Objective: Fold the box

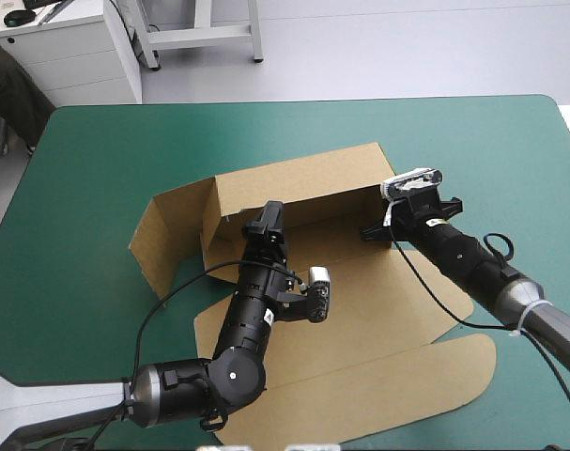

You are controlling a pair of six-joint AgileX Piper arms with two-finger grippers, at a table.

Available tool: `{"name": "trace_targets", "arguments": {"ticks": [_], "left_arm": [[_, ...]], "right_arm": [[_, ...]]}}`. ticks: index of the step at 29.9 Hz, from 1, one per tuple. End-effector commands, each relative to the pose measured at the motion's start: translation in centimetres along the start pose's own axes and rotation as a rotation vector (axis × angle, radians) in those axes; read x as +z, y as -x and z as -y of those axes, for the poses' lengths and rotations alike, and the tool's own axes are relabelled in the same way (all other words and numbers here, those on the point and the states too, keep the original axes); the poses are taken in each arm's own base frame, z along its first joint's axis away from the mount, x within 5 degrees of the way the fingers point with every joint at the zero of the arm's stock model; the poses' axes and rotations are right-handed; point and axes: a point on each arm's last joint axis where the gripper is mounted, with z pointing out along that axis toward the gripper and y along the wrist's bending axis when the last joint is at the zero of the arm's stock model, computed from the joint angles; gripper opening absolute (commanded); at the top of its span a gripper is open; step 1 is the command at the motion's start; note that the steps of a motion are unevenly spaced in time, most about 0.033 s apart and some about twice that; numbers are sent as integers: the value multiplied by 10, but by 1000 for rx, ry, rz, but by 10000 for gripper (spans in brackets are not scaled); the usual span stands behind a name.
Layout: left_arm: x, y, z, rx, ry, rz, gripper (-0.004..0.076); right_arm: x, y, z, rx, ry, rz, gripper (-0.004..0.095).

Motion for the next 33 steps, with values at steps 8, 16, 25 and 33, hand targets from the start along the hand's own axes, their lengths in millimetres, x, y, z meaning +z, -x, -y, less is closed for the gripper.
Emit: {"name": "trace_targets", "arguments": {"ticks": [8, 16, 25, 33], "left_arm": [[-10, 2, -23, 57, 121, 9, 400], [-16, 17, -33, -59, -297, 147, 13], [26, -41, -146, -535, -519, 10, 13], [46, -173, -215, -1270, -368, -139, 13]], "right_arm": [[13, 35, 13, 35, -108, 123, -14], [13, 35, 13, 31, -101, 120, -14], [13, 34, 11, 29, -86, 111, -14], [13, 33, 10, 30, -65, 97, -14]]}}
